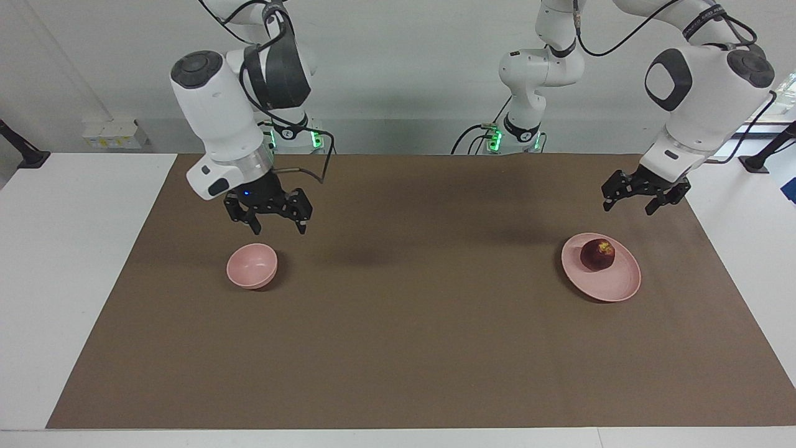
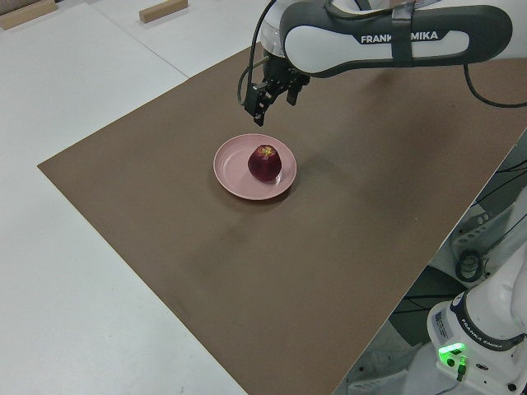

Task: Move apple from plate to bowl

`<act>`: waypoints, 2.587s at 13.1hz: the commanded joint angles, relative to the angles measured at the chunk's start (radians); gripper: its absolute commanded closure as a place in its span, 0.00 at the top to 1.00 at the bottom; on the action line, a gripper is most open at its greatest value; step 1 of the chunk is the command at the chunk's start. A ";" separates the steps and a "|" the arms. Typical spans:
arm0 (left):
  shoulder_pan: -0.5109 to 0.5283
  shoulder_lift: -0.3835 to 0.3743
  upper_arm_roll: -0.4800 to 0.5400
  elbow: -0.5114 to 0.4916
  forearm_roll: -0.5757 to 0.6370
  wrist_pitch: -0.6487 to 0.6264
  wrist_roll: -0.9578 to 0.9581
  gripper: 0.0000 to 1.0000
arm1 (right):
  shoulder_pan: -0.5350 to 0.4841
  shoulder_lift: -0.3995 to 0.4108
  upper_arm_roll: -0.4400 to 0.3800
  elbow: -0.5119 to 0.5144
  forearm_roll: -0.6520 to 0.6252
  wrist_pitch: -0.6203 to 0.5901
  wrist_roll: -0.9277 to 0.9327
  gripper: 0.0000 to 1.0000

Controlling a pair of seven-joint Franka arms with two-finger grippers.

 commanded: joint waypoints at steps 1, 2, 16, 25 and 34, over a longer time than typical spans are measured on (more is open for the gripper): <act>0.022 0.083 -0.008 -0.010 -0.031 0.084 0.056 1.00 | 0.014 0.055 0.000 -0.022 0.042 0.110 0.017 1.00; 0.025 0.102 -0.008 -0.021 -0.031 0.116 0.061 1.00 | 0.025 0.072 0.003 -0.022 0.043 0.133 0.019 1.00; 0.025 0.096 -0.017 -0.131 -0.031 0.230 0.070 0.00 | 0.147 0.115 0.003 -0.162 0.227 0.370 0.109 1.00; -0.098 0.019 -0.034 -0.072 -0.444 0.144 0.107 0.00 | 0.131 0.043 0.003 -0.073 0.446 0.272 0.262 1.00; -0.118 0.018 -0.227 -0.082 -1.035 0.376 0.093 0.00 | 0.189 0.043 0.003 -0.057 0.816 0.296 0.900 1.00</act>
